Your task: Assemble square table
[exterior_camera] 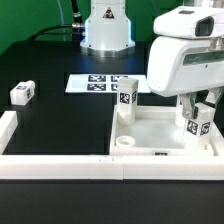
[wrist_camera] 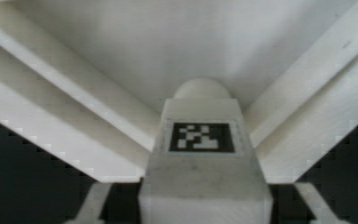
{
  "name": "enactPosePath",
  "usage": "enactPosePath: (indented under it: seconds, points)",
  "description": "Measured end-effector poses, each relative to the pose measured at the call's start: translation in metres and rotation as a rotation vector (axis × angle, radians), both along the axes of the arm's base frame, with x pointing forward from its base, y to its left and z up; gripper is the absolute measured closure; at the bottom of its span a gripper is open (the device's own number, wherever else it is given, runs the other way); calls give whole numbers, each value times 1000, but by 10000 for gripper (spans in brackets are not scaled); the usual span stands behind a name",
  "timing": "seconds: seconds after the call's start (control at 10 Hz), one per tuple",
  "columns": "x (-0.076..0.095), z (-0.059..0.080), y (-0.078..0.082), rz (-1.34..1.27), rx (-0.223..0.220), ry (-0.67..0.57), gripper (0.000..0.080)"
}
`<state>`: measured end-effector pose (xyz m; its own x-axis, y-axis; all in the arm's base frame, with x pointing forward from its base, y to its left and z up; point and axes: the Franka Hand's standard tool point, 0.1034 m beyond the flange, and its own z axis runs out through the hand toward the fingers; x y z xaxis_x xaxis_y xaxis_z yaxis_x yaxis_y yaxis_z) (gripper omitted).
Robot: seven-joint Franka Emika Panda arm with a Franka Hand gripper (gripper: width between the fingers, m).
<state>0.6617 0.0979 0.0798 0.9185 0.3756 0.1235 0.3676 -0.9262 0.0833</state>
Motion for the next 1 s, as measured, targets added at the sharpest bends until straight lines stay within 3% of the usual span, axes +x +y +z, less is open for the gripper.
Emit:
enactPosePath:
  seconds: [0.7,1.0]
  points:
    - [0,-1,2,-685,128,-3,505]
    - [0,-1,-4,-864,144,-7,505]
